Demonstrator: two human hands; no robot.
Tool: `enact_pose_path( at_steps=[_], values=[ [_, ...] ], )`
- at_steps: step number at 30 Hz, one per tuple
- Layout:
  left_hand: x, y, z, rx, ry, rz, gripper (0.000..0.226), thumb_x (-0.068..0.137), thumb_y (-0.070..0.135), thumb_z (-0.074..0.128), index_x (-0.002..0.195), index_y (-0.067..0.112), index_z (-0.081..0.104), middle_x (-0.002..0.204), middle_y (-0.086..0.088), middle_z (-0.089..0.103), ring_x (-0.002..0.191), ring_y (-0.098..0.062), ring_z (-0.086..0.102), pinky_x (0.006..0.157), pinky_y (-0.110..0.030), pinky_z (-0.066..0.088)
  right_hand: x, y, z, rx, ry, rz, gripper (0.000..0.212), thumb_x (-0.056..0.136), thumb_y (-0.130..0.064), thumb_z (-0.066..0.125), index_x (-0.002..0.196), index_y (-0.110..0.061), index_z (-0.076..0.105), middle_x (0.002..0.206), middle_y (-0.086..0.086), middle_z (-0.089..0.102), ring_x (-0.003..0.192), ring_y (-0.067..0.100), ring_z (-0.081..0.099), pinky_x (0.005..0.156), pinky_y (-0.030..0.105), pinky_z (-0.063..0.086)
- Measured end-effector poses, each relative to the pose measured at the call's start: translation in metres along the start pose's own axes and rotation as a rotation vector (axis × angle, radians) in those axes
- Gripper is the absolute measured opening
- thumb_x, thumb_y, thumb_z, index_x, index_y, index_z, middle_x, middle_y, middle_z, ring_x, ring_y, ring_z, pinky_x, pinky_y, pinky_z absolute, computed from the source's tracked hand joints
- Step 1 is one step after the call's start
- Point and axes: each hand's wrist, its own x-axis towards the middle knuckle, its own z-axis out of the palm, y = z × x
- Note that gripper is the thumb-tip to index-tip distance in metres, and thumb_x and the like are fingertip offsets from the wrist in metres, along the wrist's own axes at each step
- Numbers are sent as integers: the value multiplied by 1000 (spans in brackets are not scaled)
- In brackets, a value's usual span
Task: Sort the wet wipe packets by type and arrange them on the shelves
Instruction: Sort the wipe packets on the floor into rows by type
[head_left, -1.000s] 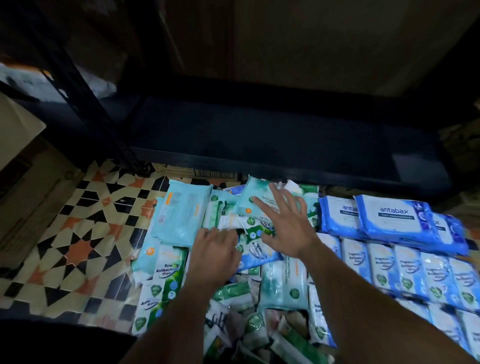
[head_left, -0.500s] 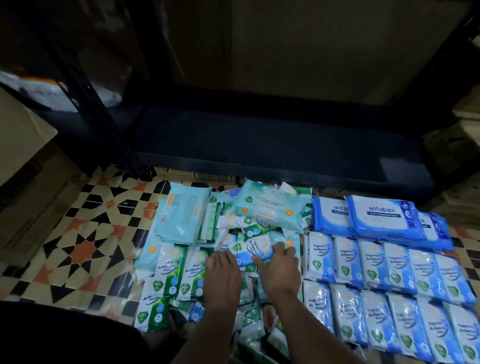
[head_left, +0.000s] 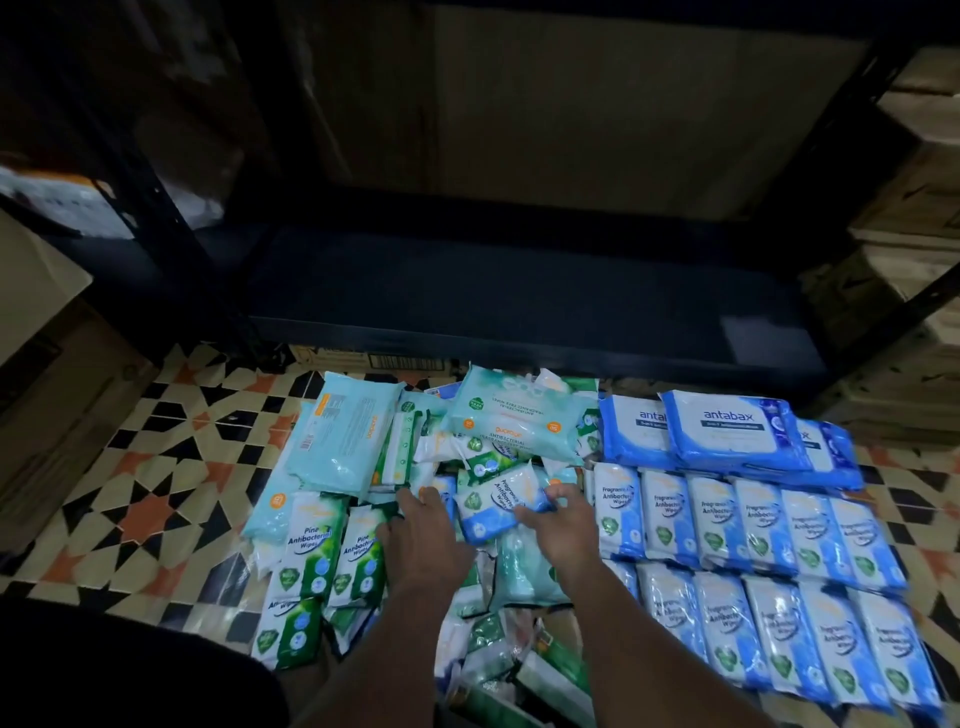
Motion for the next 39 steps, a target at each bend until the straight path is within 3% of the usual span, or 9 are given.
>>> enact_pose_path(
  at_steps=[8,12,16,19,22,27,30,33,39],
  values=[
    [-15,3,-10,-708,10,-169,95,57,61,66,140,16,58,124,-14,59,92,-29,65,85,-38,56,-6,2,-36,335,-133,91,25,91,-7,72,111,-15,61,98,16,72,73,26,67,65,35,56],
    [-25,3,-12,-1049,-160,-157,99,60,28,76,153,24,41,130,-2,56,101,-24,60,85,-36,55,-21,7,-52,386,-257,144,24,95,-3,66,114,-17,57,105,21,72,83,32,74,63,37,60],
    [-41,5,-10,-1223,-321,-132,109,69,-10,70,159,30,23,158,0,32,91,-14,55,55,-30,53,-30,18,-67,355,-294,135,28,94,-6,69,115,-21,58,99,17,73,75,28,75,64,37,59],
    [-48,10,-6,-1181,-389,-111,127,66,-7,83,161,30,8,167,-1,11,121,-30,50,73,-39,56,-30,24,-77,324,-256,109,35,91,-12,74,120,-24,59,89,15,65,66,27,62,65,36,54],
    [-52,20,-3,-1195,-466,-74,132,66,11,94,161,18,2,168,-8,8,143,-37,35,103,-49,47,-29,30,-89,281,-146,51,33,87,-19,79,117,-26,66,109,12,68,91,30,68,81,47,58],
    [-63,53,-1,-1105,-589,70,96,56,57,93,129,15,49,131,0,57,110,-24,60,100,-39,47,-29,44,-124,263,-35,45,30,97,-10,65,127,-9,65,133,18,59,125,46,54,101,55,46],
    [-70,74,9,-971,-613,121,32,93,29,72,114,13,54,97,2,57,79,-17,57,75,-27,47,-23,66,-140,217,76,64,32,100,-9,60,132,-5,62,134,18,59,101,38,60,86,48,50],
    [-71,87,21,-879,-580,196,20,96,21,68,112,13,59,94,-7,66,68,-12,57,52,-17,44,-23,82,-149,189,169,84,33,102,-13,58,134,-5,60,119,15,64,82,29,55,75,44,46],
    [-71,123,51,-762,-532,231,37,93,22,71,126,6,64,117,-13,71,103,-29,68,91,-41,56,-21,108,-167,178,344,141,33,102,-15,57,134,-9,61,96,19,63,62,22,48,60,32,39]
  ],
)
